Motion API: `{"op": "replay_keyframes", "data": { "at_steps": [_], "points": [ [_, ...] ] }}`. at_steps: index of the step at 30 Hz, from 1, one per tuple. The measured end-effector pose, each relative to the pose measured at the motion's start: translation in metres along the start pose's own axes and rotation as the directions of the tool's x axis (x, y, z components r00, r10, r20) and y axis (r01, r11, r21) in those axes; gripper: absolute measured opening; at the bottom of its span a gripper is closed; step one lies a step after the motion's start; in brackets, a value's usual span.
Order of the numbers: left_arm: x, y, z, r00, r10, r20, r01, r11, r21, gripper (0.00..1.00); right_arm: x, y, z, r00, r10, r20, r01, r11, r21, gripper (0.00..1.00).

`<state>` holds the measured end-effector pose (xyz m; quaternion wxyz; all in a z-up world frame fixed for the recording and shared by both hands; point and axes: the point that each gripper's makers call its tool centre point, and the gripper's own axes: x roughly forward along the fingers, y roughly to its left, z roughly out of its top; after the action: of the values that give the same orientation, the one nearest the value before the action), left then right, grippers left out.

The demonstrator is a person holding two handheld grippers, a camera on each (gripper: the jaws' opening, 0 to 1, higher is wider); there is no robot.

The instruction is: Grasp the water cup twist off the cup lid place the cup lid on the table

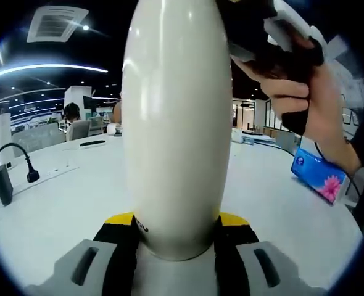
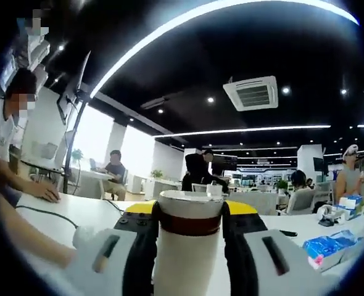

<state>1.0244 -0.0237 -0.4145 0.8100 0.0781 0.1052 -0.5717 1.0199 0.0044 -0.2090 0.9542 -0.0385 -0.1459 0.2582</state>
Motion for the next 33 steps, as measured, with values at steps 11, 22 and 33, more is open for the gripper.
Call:
{"op": "replay_keyframes", "data": {
  "at_steps": [11,22,33],
  "points": [
    [0.0,0.001,0.0,1.0,0.003,-0.001,-0.003,1.0,-0.001,0.5,0.009,0.009,-0.002,0.985,0.165,0.051,-0.168,0.983,0.073,0.44],
    [0.001,0.002,0.0,1.0,0.002,-0.002,-0.002,1.0,-0.001,0.5,0.011,0.01,-0.001,0.944,0.317,0.096,-0.328,0.933,0.147,0.44],
    [0.001,0.002,0.0,1.0,0.0,-0.002,0.0,1.0,-0.001,0.5,0.009,0.009,-0.001,0.869,0.467,0.164,-0.495,0.831,0.254,0.44]
  ]
}}
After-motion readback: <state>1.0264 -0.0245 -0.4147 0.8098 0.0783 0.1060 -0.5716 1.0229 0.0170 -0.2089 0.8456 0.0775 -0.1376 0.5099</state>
